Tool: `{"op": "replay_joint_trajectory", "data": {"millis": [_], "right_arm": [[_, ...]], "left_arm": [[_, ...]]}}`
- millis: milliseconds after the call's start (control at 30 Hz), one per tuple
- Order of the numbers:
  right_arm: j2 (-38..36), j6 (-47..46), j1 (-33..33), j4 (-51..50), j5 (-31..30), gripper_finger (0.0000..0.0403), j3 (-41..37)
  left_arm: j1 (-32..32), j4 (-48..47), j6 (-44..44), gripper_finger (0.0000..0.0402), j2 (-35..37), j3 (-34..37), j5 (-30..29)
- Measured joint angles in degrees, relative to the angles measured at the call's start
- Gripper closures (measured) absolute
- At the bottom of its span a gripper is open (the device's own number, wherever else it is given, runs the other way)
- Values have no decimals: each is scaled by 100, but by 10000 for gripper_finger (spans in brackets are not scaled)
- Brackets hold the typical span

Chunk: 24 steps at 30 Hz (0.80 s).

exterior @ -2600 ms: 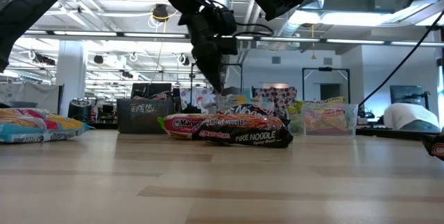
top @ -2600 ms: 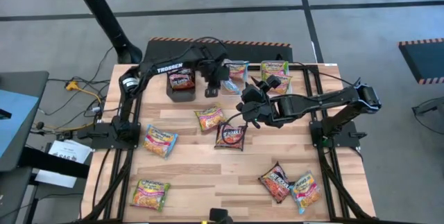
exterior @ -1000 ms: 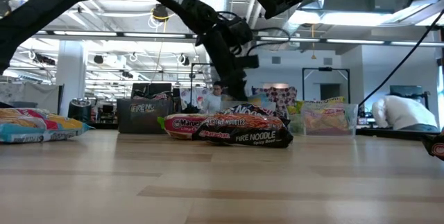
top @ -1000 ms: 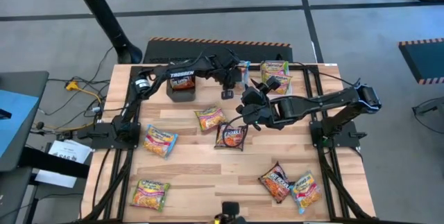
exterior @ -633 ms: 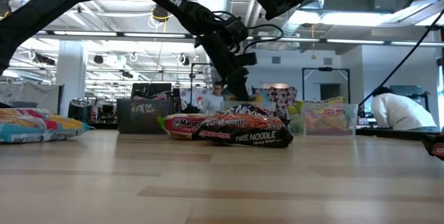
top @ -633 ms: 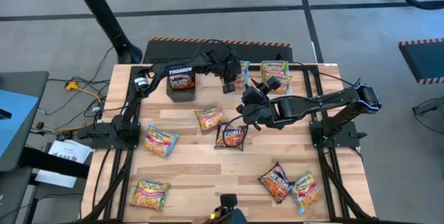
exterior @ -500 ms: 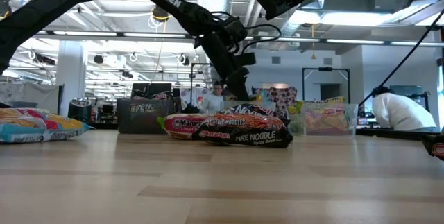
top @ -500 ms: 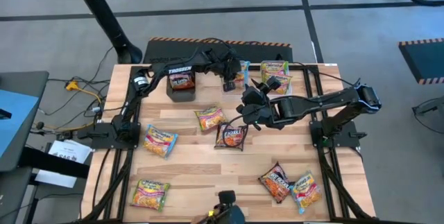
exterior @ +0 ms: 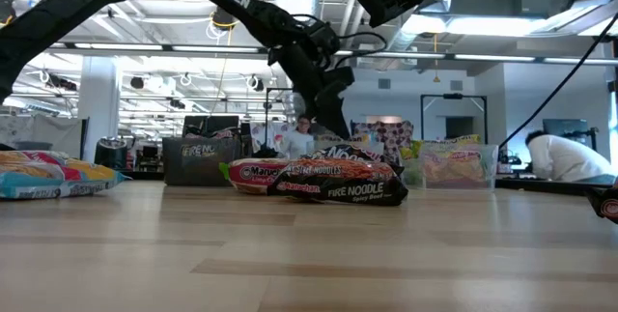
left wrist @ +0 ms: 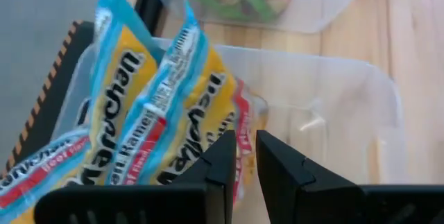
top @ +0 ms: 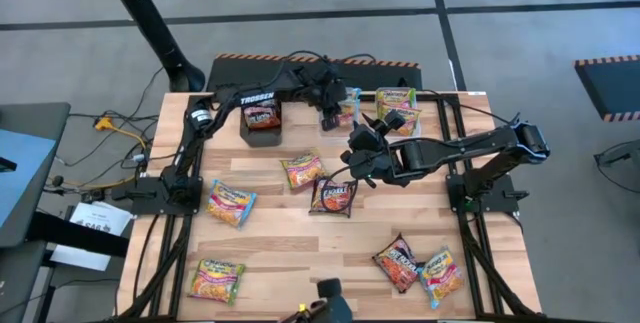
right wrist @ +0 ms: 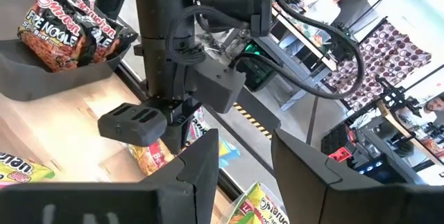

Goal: Sort Maruchan noodles
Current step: Put the top right blue noodle pack into the left transparent bin, then put the top green noodle pack into the right transparent bin

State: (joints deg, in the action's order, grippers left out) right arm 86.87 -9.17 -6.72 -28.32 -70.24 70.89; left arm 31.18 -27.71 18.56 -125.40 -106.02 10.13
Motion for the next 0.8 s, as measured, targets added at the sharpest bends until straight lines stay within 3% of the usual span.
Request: {"op": "replay_joint_trajectory", "data": {"millis": [267,433,567,800], "right_arm": [[0,-5,-1,2,284,246,0],[0,-151,-25,0,311,246,0],[0,-151,-129,0,312,246,0],[0,-133,-332,-33,307,246,0]], "left_arm": [[-112,-1356,72,356,16,-786,34],[-179,-2564,173,356,88,-1188,876],[-206,-2995,173,356,307,-1191,1539],[-255,-3464,165,356,842,-1191,1628]]}}
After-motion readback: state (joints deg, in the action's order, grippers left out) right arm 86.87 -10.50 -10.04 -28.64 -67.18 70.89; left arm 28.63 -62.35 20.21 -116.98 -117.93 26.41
